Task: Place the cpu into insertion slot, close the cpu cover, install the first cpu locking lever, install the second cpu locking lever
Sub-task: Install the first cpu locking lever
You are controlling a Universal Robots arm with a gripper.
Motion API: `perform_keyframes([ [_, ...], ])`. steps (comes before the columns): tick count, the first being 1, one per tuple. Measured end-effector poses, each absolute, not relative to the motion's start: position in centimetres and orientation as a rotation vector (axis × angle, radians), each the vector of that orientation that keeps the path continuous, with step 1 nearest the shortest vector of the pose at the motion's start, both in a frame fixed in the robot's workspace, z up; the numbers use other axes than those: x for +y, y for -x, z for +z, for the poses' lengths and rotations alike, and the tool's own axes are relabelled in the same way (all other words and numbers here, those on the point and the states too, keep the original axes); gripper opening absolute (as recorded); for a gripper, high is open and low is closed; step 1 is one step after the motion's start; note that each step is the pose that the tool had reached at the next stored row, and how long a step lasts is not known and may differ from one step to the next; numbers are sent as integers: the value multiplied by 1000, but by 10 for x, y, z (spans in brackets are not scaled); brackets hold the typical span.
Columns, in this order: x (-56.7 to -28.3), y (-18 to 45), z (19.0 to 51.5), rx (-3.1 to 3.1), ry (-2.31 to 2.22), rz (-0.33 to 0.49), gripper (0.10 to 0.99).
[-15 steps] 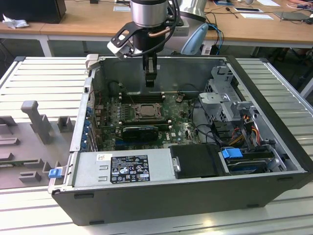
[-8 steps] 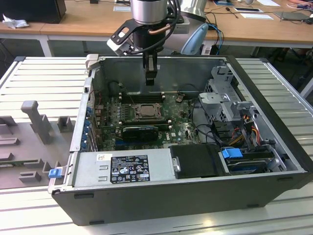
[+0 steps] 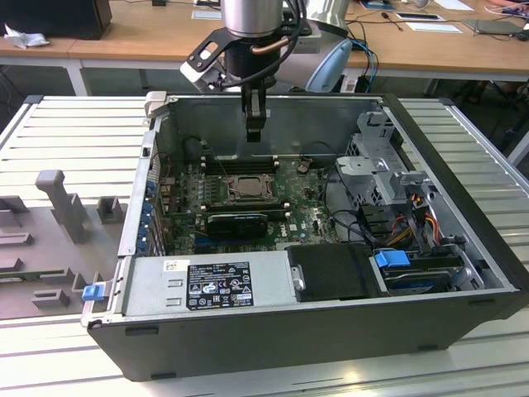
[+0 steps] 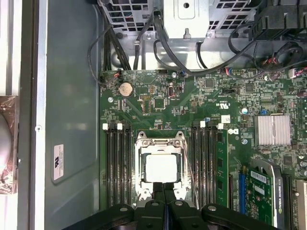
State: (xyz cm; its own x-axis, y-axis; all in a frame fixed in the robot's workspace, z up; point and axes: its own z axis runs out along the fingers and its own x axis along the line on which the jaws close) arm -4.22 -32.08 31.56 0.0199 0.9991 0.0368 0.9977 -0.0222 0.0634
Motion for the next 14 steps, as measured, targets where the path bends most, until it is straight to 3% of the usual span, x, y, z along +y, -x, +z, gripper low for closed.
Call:
perform_keyframes([
  [14,-321,42,318,2393,-2013,113,106],
])
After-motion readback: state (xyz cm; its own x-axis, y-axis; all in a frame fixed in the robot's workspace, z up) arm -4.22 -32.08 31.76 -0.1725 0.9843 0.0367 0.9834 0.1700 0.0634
